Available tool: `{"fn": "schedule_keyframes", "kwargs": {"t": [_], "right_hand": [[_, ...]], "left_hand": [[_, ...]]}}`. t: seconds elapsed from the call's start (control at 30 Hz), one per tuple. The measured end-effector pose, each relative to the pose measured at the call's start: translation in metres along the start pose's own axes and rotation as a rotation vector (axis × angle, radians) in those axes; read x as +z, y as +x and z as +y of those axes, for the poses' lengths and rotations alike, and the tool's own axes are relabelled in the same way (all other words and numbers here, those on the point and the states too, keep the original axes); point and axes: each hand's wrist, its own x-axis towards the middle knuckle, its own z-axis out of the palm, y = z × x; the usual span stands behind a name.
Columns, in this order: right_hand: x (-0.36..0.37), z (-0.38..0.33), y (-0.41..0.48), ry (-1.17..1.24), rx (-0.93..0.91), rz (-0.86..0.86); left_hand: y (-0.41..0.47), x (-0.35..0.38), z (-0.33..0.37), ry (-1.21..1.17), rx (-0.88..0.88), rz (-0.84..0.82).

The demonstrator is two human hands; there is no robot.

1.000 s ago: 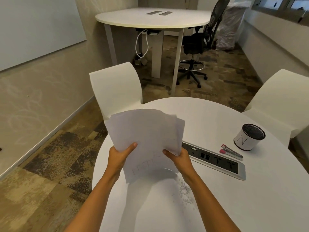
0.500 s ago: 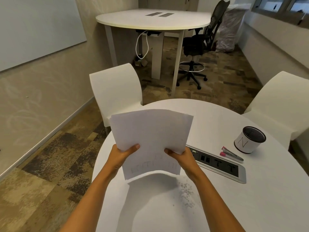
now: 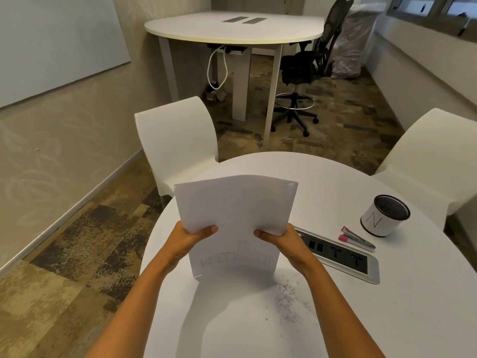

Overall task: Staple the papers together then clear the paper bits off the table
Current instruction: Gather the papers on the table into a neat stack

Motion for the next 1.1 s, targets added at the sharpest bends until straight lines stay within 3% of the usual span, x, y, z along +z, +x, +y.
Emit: {"fn": "schedule_keyframes", "kwargs": {"t": [0.13, 0.33, 0.43, 0.6, 0.73, 0.9, 1.0, 1.1], "right_hand": [[0.0, -0.001, 0.004, -0.011, 0.015, -0.004], [-0.019, -0.006, 0.0, 0.066, -0.007, 0.045], [-0.021, -0.007, 0.0, 0.217, -0.028, 0.102], [0.005, -0.007, 0.002, 0.704, -0.032, 0.109], [0.029, -0.006, 0.003, 0.607, -0.016, 0.081], [0.008, -0.002, 0.002, 0.487, 0.007, 0.088], [-0.016, 0.002, -0.001, 0.443, 0.116, 0.001], [-0.04, 0.012, -0.002, 0.398, 0.337, -0.005]], "left_hand": [[0.004, 0.006, -0.005, -0.035, 0.038, 0.129], [0.012, -0.002, 0.008, -0.395, 0.103, 0.374], [0.013, -0.002, 0.012, -0.525, 0.096, 0.382], [0.01, 0.03, 0.014, -0.786, 0.057, 0.321], [0.003, 0.056, 0.006, -0.783, -0.041, 0.229], [0.005, 0.031, 0.004, -0.854, -0.095, 0.344], [0.009, -0.004, 0.002, -0.861, -0.128, 0.391], [0.009, -0.038, -0.007, -0.704, -0.234, 0.359]]}}
